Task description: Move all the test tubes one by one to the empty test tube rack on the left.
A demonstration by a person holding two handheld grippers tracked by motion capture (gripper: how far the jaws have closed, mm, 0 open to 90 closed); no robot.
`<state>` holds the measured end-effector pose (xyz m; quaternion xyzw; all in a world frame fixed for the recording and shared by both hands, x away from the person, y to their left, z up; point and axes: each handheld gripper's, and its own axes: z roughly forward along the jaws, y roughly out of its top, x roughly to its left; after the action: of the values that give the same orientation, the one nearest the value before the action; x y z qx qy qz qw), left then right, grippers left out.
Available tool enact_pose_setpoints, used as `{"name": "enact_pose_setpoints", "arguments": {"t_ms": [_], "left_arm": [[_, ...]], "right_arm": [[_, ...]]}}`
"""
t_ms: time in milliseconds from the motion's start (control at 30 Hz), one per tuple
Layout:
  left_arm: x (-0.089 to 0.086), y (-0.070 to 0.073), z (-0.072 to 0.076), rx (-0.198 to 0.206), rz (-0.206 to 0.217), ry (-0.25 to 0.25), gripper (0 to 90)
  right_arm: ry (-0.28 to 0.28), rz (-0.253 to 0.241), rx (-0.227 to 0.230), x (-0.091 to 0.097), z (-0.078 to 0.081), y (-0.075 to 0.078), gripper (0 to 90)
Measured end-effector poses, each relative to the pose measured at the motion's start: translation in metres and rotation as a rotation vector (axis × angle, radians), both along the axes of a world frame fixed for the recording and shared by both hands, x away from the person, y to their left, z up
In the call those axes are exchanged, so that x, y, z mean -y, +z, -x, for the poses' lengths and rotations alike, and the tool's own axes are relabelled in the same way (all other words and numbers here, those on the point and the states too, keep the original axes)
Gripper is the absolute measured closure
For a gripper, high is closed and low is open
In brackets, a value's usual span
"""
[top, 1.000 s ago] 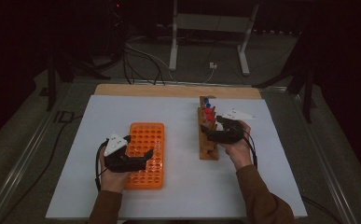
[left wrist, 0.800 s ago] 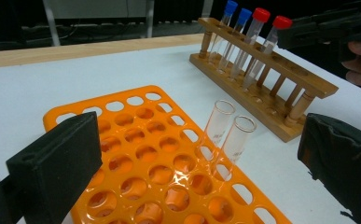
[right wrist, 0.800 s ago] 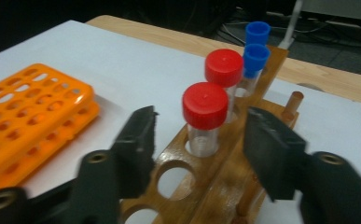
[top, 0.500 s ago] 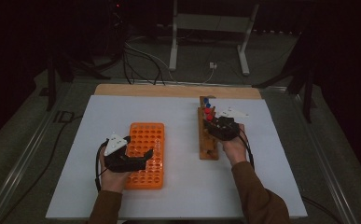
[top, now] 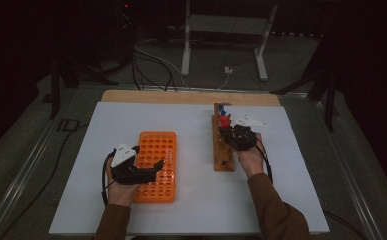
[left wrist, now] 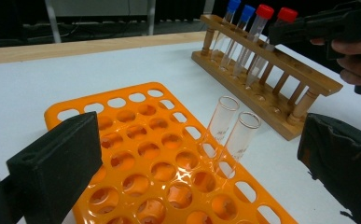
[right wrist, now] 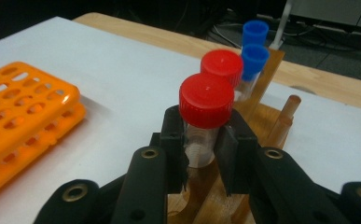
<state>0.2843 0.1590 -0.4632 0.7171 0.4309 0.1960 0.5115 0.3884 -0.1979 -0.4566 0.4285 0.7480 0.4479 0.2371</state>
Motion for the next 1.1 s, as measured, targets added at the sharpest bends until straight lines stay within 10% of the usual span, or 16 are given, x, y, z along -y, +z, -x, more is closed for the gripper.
{"name": "enact_pose_setpoints", "arguments": {"t_ms": [1100], "left_arm": [[-0.001, -0.001, 0.0, 0.0, -0.001, 0.02, 0.5]], "right_arm": [[0.045, -0.031, 0.098, 0.01, 0.022, 0.051, 74.8]]}}
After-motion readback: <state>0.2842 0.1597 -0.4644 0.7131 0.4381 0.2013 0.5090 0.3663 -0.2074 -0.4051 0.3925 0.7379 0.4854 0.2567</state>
